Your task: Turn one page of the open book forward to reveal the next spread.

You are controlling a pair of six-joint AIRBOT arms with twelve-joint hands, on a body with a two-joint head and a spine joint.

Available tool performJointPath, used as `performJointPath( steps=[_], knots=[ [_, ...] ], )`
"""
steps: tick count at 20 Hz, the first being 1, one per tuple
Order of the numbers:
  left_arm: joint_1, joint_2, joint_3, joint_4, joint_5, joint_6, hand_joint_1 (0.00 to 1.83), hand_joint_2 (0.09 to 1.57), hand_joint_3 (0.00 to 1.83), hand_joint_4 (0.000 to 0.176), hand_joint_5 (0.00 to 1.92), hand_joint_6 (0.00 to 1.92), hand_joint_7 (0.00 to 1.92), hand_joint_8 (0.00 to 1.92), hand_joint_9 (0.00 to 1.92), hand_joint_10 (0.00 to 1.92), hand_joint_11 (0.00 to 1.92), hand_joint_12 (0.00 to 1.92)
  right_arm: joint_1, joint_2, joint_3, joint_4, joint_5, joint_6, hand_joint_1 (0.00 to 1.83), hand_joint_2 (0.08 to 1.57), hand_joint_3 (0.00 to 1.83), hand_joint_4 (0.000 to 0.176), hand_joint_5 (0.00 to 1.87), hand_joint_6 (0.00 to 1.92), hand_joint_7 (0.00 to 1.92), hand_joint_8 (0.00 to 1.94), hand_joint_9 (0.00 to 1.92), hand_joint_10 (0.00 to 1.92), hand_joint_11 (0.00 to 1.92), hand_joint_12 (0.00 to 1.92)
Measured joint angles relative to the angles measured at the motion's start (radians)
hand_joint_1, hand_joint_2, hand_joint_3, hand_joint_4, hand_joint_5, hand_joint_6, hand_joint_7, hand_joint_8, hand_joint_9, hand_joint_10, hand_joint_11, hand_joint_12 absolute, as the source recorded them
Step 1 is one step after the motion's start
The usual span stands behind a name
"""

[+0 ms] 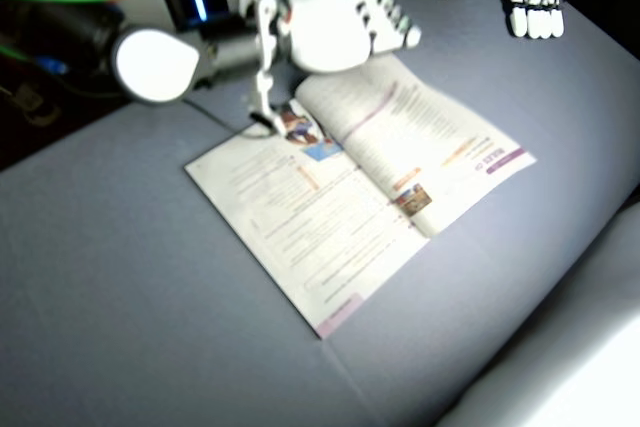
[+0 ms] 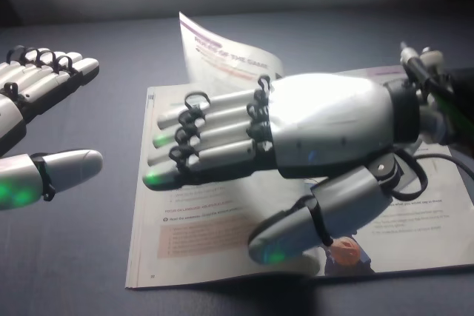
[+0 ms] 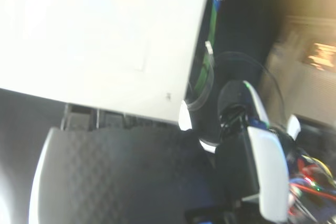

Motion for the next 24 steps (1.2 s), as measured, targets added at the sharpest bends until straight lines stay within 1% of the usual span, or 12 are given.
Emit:
performJointPath(
  steps=[2,6,10,14,16,18,19,20,21,22,23,24],
  knots=[
    [0.0,0.0,0.0,-0.001,-0.002,0.0,0.0,1.19,0.0,0.0,0.04,0.0,0.0,0.0,0.0,0.0,0.0,0.0,0.001,0.005,-0.012,0.005,0.019,0.0,0.0,1.26,0.0,0.0,0.12,0.0,0.08,0.0,0.01,0.0,0.0,0.0],
    [0.0,0.0,0.0,-0.004,-0.003,0.0,0.0,1.19,0.0,0.0,0.03,0.0,0.0,0.0,0.0,0.0,0.0,0.0,0.001,0.046,-0.037,-0.007,0.05,-0.001,0.0,1.26,0.0,0.0,0.05,0.0,0.04,0.0,0.0,0.0,0.0,0.0],
    [0.0,0.0,0.0,-0.008,-0.004,0.0,0.0,1.18,0.0,0.0,0.02,0.0,0.0,0.0,0.0,0.0,0.0,0.0,0.001,0.097,-0.061,-0.002,0.04,0.0,0.0,1.28,0.0,0.0,0.15,0.01,0.15,0.01,0.09,0.01,0.03,0.01],
    [0.006,0.0,-0.005,-0.016,-0.018,0.0,0.0,1.17,0.0,0.0,0.01,0.0,0.0,0.0,0.0,0.0,0.0,0.0,-0.003,0.164,-0.067,0.043,0.026,-0.021,0.0,1.26,0.0,0.0,0.18,0.02,0.17,0.02,0.07,0.01,0.0,0.0],
    [0.021,0.0,-0.011,-0.027,-0.042,0.0,0.0,1.16,0.0,0.0,0.01,0.0,0.0,0.0,0.0,0.0,0.0,0.0,-0.046,0.196,-0.072,0.166,0.015,-0.08,0.0,1.27,0.0,0.0,0.15,0.0,0.12,0.0,0.03,0.0,0.0,0.0],
    [0.032,0.001,-0.014,-0.038,-0.061,-0.001,0.0,1.2,0.01,0.0,0.03,0.01,0.02,0.01,0.01,0.01,0.0,0.0,-0.087,0.218,-0.073,0.23,0.003,-0.128,0.0,1.31,0.01,0.0,0.2,0.01,0.18,0.01,0.09,0.01,0.01,0.01],
    [0.041,0.002,-0.021,-0.056,-0.072,-0.001,0.0,1.21,0.01,0.0,0.04,0.01,0.02,0.01,0.01,0.0,0.0,0.0,-0.114,0.229,-0.076,0.285,-0.004,-0.158,0.0,1.29,0.0,0.0,0.13,0.0,0.11,0.0,0.04,0.0,0.0,0.0],
    [0.047,0.005,-0.025,-0.061,-0.088,-0.002,0.0,1.21,0.01,0.0,0.05,0.02,0.02,0.01,0.01,0.0,0.0,0.0,-0.138,0.238,-0.079,0.34,-0.006,-0.182,0.0,1.28,0.0,0.0,0.12,0.0,0.09,0.0,0.04,0.01,0.07,0.03],
    [0.053,0.006,-0.026,-0.06,-0.102,-0.003,0.0,1.21,0.01,0.0,0.05,0.01,0.02,0.01,0.0,0.0,0.0,0.0,-0.164,0.249,-0.08,0.401,-0.006,-0.212,0.0,1.26,0.0,0.0,0.12,0.0,0.08,0.0,0.07,0.01,0.01,0.38],
    [0.057,0.007,-0.036,-0.076,-0.124,-0.003,0.0,1.23,0.02,0.0,0.06,0.02,0.04,0.01,0.02,0.01,0.0,0.0,-0.196,0.261,-0.085,0.473,-0.006,-0.249,0.0,1.3,0.01,0.0,0.09,0.0,0.05,0.01,0.04,0.01,0.0,0.28],
    [0.061,0.007,-0.04,-0.077,-0.148,-0.003,0.0,1.25,0.02,0.0,0.07,0.02,0.05,0.01,0.03,0.01,0.01,0.0,-0.228,0.272,-0.087,0.556,-0.003,-0.291,0.0,1.32,0.01,0.0,0.11,0.01,0.07,0.01,0.04,0.01,0.0,0.2],
    [0.063,0.007,-0.046,-0.084,-0.166,-0.003,0.0,1.24,0.02,0.0,0.07,0.01,0.04,0.01,0.02,0.01,0.01,0.01,-0.247,0.278,-0.087,0.602,-0.003,-0.307,0.0,1.31,0.0,0.0,0.1,0.0,0.07,0.01,0.04,0.0,0.0,0.1]
  ],
)
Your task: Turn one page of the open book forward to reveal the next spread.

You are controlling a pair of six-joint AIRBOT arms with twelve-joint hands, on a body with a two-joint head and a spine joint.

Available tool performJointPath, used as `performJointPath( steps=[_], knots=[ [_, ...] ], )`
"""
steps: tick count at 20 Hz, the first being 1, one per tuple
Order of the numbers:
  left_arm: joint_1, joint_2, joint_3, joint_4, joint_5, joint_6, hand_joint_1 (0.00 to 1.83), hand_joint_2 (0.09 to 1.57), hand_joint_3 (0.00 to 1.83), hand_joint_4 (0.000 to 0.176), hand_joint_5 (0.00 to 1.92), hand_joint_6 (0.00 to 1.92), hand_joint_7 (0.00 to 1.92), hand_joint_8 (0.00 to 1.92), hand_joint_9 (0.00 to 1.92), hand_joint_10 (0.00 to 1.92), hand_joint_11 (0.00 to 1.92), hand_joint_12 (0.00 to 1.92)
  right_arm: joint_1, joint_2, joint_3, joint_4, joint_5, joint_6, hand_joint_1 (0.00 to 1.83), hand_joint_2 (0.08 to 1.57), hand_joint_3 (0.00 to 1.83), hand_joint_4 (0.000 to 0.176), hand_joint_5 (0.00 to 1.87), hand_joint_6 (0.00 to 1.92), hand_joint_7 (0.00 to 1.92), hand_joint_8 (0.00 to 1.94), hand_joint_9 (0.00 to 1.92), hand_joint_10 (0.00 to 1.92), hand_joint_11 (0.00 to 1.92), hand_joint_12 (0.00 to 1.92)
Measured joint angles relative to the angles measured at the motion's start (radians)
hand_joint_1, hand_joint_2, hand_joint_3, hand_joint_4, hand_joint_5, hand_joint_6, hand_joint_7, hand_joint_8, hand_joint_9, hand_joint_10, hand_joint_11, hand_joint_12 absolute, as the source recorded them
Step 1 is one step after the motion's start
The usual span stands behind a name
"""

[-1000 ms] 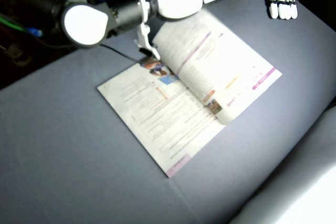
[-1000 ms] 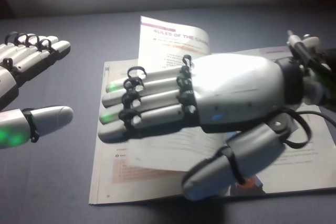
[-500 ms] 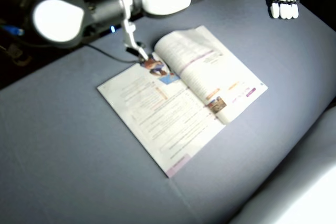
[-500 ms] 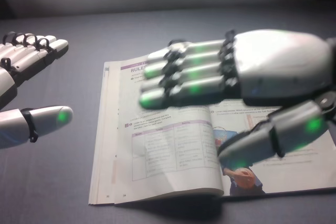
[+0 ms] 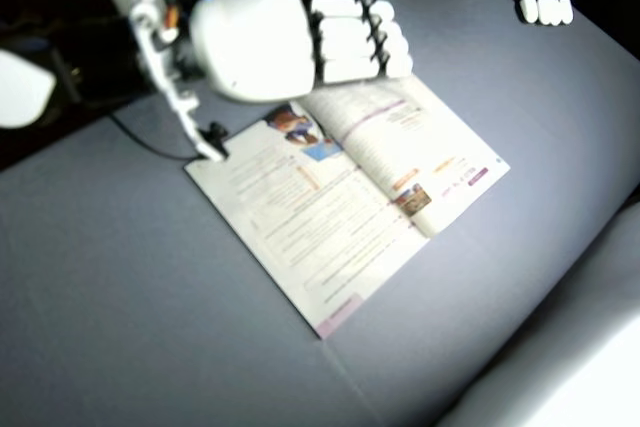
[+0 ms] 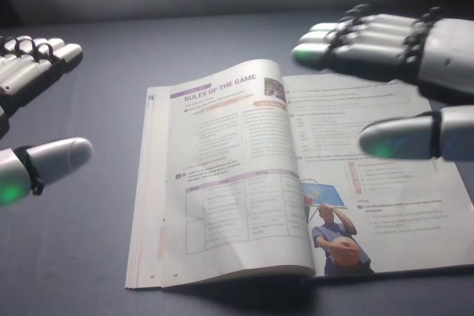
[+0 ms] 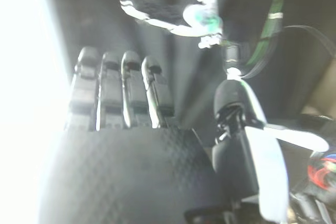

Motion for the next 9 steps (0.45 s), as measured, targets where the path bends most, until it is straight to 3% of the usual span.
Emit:
performJointPath(
  steps=[6,9],
  knots=[
    [0.0,-0.005,-0.017,-0.005,-0.124,-0.016,0.0,1.24,0.01,0.0,0.03,0.0,0.01,0.0,0.0,0.0,0.0,0.0,-0.135,0.024,-0.007,0.247,0.096,-0.056,0.0,1.31,0.01,0.0,0.12,0.0,0.09,0.0,0.05,0.0,0.03,0.09],
    [0.003,-0.01,-0.031,-0.004,-0.18,-0.026,0.0,1.32,0.01,0.0,0.09,0.01,0.08,0.01,0.04,0.01,0.01,0.0,-0.214,0.028,-0.018,0.365,0.186,-0.07,0.0,1.3,0.0,0.0,0.17,0.01,0.17,0.01,0.13,0.01,0.08,0.12]
  ],
)
